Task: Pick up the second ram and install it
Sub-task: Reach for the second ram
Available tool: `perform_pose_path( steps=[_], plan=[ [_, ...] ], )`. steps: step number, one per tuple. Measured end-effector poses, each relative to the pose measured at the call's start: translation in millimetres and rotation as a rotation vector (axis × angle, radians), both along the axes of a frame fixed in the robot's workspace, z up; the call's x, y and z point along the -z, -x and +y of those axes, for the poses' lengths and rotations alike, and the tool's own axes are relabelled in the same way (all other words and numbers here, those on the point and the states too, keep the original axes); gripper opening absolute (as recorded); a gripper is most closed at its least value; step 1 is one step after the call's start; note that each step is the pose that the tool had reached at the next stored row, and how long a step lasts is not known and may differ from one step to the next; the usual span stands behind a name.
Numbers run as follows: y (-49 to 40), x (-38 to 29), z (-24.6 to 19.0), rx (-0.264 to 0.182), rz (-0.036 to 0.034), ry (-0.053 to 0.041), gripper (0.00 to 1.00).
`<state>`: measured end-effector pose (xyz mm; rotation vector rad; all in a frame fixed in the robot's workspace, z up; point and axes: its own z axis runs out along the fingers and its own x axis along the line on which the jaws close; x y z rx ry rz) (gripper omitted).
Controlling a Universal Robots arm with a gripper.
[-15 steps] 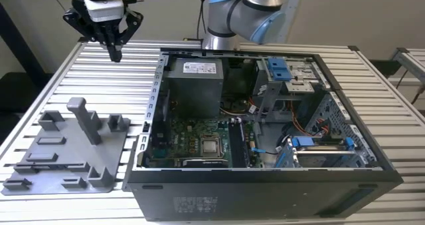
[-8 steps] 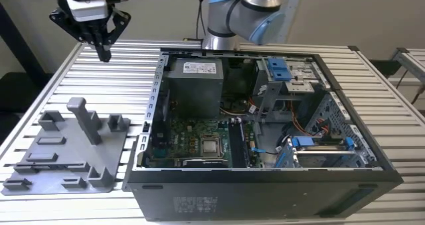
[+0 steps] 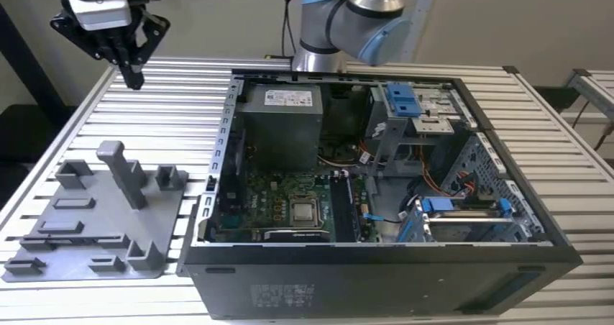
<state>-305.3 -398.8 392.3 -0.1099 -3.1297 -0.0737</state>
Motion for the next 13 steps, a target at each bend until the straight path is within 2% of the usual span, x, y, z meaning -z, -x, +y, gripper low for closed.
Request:
perform_pose_path(
  steps=[13],
  plan=[
    [34.9,0.2,0.0,-0.018,0.0000,0.0000,0.11]
  ],
)
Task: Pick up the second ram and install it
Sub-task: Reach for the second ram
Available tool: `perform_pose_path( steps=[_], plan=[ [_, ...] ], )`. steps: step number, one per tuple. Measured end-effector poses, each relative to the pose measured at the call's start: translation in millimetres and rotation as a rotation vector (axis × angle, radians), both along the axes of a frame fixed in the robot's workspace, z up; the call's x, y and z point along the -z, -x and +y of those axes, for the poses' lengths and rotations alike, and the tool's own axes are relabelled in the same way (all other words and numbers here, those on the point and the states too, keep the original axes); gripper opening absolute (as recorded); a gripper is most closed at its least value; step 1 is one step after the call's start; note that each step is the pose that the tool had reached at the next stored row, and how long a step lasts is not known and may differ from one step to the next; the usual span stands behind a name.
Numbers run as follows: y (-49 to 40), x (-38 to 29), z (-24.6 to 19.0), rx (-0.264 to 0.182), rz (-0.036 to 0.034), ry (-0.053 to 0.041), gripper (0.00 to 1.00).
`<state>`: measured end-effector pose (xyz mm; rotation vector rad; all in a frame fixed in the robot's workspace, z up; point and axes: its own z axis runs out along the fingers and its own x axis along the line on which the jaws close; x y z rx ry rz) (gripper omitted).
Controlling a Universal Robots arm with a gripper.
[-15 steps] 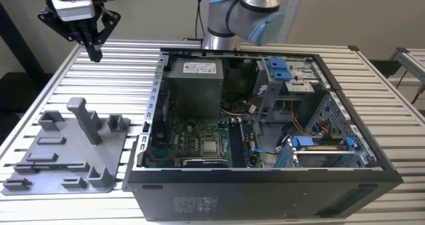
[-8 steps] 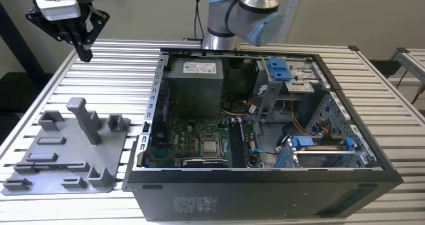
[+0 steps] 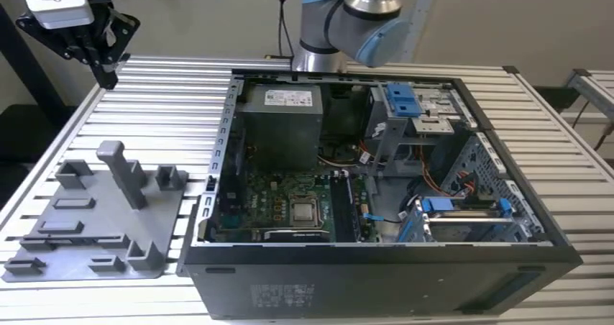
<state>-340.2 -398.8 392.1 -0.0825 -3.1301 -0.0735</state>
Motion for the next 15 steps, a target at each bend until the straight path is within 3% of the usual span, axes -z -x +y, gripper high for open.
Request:
perform_pose_path(
  steps=[15],
  plan=[
    [32.9,0.6,0.0,-0.034,-0.0017,0.0000,0.11]
  ],
)
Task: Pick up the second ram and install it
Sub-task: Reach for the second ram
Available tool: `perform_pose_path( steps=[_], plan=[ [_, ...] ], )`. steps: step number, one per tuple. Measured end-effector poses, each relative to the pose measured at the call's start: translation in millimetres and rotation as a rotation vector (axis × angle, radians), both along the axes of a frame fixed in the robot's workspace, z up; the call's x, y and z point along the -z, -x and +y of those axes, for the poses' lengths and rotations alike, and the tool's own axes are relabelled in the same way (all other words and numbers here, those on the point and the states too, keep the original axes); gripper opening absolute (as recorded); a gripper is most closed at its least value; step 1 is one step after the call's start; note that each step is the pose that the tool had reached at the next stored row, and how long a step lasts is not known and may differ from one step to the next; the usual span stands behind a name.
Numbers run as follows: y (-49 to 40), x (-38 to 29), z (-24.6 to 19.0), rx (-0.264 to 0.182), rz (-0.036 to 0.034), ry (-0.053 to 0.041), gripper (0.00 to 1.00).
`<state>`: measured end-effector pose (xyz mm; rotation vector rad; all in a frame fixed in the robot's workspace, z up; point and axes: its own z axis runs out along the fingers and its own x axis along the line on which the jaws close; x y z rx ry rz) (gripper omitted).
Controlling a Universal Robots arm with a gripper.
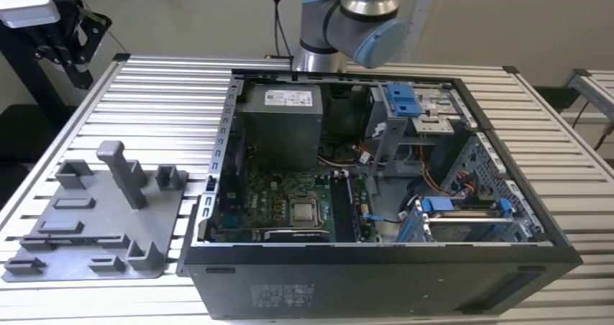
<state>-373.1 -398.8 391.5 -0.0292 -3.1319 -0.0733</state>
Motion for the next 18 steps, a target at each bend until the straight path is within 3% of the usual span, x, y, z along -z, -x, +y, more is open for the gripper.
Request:
perform_pose_path(
  steps=[14,18],
  plan=[
    [31.7,0.5,0.0,-0.028,-0.0029,0.0000,0.11],
    [36.3,0.4,0.0,-0.033,-0.0044,0.0001,0.11]
  ],
)
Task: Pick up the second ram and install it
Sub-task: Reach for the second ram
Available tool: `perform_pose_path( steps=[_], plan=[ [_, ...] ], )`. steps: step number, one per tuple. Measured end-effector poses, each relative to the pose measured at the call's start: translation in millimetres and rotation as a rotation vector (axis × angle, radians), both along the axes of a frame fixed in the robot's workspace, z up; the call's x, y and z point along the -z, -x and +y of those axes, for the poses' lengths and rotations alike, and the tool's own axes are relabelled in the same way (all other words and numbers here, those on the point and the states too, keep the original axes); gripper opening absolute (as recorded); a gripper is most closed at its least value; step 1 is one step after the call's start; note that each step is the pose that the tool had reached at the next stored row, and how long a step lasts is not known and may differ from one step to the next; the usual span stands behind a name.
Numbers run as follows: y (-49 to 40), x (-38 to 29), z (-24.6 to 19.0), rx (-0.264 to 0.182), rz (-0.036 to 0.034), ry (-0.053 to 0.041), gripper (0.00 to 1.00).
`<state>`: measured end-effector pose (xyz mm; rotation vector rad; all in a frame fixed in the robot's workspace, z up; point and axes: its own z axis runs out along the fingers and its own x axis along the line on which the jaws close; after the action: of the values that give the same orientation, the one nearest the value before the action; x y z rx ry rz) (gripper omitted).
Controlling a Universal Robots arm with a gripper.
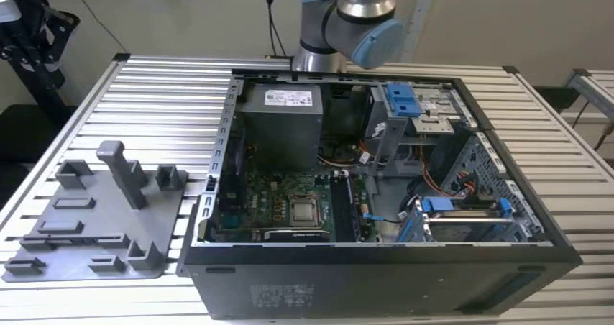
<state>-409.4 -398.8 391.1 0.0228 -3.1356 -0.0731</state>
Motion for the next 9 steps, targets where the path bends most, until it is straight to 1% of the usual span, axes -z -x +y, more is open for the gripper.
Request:
perform_pose_path(
  steps=[5,7,9],
  plan=[
    [0.3,0.1,-0.4,0.000,0.0000,0.0000,0.11],
    [0.3,0.1,-2.7,0.000,0.0000,-0.0001,0.11],
    [0.2,0.3,-6.2,0.000,-0.0001,-0.0001,0.11]
  ],
)
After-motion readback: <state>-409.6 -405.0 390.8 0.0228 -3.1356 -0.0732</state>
